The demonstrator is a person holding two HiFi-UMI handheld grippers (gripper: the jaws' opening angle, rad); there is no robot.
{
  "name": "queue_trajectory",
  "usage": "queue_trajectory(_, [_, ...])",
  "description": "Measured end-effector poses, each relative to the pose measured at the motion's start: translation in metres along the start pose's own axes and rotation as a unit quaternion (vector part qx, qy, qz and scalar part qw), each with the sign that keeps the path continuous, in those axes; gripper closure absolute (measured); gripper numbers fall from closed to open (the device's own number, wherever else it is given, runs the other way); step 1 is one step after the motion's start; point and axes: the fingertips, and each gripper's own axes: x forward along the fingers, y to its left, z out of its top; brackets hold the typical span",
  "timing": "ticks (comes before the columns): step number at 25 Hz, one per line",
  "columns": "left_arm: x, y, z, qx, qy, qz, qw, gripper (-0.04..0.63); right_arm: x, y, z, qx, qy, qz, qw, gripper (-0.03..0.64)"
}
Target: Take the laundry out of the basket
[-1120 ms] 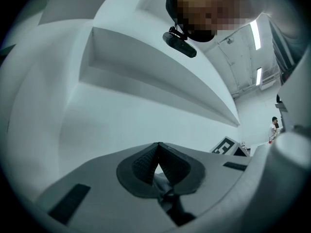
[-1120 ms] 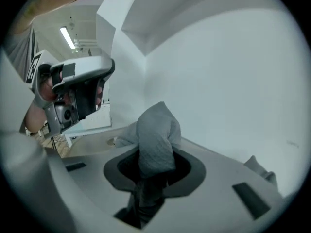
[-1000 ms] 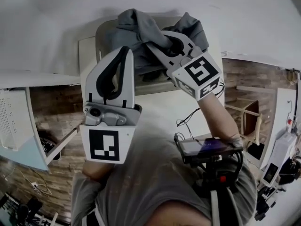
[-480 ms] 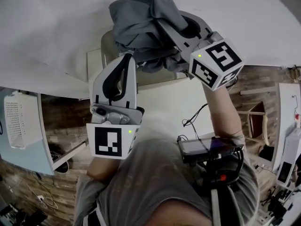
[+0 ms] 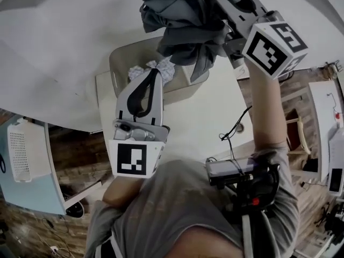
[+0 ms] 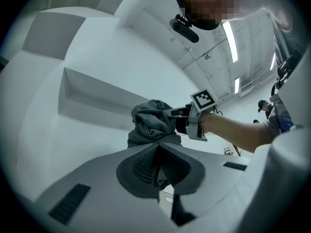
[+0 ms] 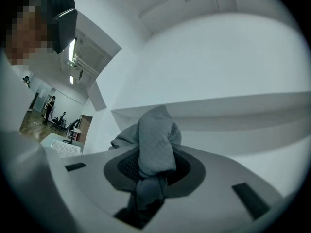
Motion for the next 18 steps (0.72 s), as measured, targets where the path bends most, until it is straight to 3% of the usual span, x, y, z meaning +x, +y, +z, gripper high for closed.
queue_trajectory(9, [-0.003,-0.037,0.010,-0.013,-0.013,-0.053,0.9984,0.588,-0.072,-0.015,0.063,-0.034,-0.025,-0.065,0.997,0.522])
queue_trajectory(18, [-0.001,-0.070,0.008,-0.019,-0.009,-0.114,0.9932,0.588,-0.133,0.006,0.028,-0.030,0.008,-0.093,0.995,0.522])
